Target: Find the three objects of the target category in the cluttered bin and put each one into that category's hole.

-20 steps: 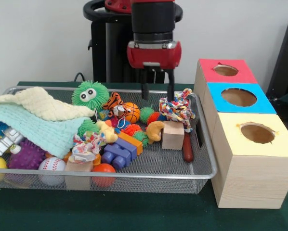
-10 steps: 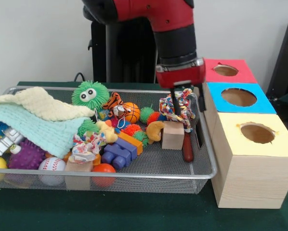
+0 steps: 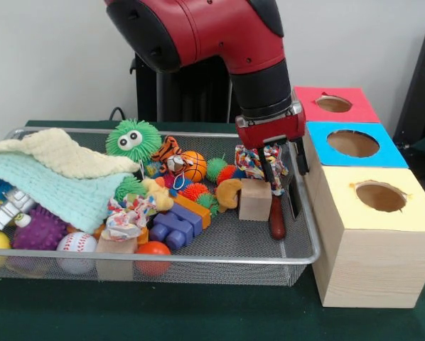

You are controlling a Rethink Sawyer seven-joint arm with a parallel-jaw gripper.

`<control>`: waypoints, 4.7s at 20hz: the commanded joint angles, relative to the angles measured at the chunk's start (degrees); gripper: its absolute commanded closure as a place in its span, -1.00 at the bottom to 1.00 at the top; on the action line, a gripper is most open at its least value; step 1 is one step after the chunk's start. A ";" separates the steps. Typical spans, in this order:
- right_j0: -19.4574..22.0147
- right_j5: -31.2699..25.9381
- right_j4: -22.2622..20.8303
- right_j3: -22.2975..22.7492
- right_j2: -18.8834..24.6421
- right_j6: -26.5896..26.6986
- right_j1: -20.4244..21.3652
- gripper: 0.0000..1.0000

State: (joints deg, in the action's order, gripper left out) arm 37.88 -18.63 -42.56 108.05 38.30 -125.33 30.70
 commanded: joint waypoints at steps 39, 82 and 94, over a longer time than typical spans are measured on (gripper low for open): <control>-14.55 17.33 11.14 -8.10 -26.30 -7.02 -3.85 -1.00; -5.54 2.59 -1.32 -7.97 -10.70 9.35 -7.36 -1.00; -3.39 -6.03 1.53 -6.32 -8.67 11.32 -8.36 -1.00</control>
State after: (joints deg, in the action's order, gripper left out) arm 33.89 -13.26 -40.65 102.85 21.80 -127.89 26.54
